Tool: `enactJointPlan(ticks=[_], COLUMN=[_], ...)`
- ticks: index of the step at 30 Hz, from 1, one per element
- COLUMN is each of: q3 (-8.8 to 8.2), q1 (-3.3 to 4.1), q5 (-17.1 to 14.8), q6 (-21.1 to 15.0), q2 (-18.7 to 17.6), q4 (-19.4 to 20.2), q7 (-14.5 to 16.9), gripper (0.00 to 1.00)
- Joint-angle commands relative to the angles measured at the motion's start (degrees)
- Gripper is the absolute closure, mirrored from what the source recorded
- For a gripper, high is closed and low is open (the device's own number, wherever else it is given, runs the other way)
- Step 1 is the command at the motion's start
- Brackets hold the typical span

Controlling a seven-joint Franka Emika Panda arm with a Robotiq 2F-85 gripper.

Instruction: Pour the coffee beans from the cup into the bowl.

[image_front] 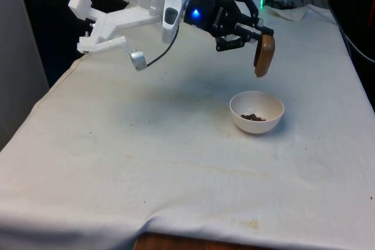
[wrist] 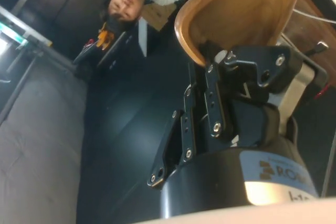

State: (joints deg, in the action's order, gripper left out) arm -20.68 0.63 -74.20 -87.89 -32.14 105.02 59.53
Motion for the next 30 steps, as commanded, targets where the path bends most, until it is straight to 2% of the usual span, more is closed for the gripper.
enactJointPlan(ticks=[1, 7, 8, 9, 15, 16, 17, 24, 25, 26, 30], q3=[-0.34, -0.34, 0.0, -0.34, -0.29, 0.0, -0.29, -0.29, 0.0, -0.29, -0.29], q1=[0.52, 0.86, 0.34, 0.86, 1.2, 0.69, 1.2, 1.55, 1.09, 1.6, 1.78], q5=[0.9, 2.8, 1.9, 2.8, 5.0, 4.6, 5.3, 7.4, 7.0, 7.7, 8.9], q6=[-1.1, -2.3, -1.3, -2.3, -3.7, -2.8, -3.9, -5.3, -4.6, -5.5, -6.2], q2=[0.3, 0.3, 0.0, 0.3, 0.2, 0.0, 0.3, 0.3, 0.0, 0.2, 0.2], q4=[0.0, -0.2, -0.3, -0.2, -0.5, -0.6, -0.5, -0.7, -0.9, -0.8, -0.9], q7=[-0.5, -0.6, 0.0, -0.6, -0.6, -0.1, -0.6, -0.7, -0.1, -0.7, -0.7], gripper=[0.96, 0.96, 0.96, 0.96, 0.96, 0.96, 0.96, 0.96, 0.96, 0.96, 0.96])
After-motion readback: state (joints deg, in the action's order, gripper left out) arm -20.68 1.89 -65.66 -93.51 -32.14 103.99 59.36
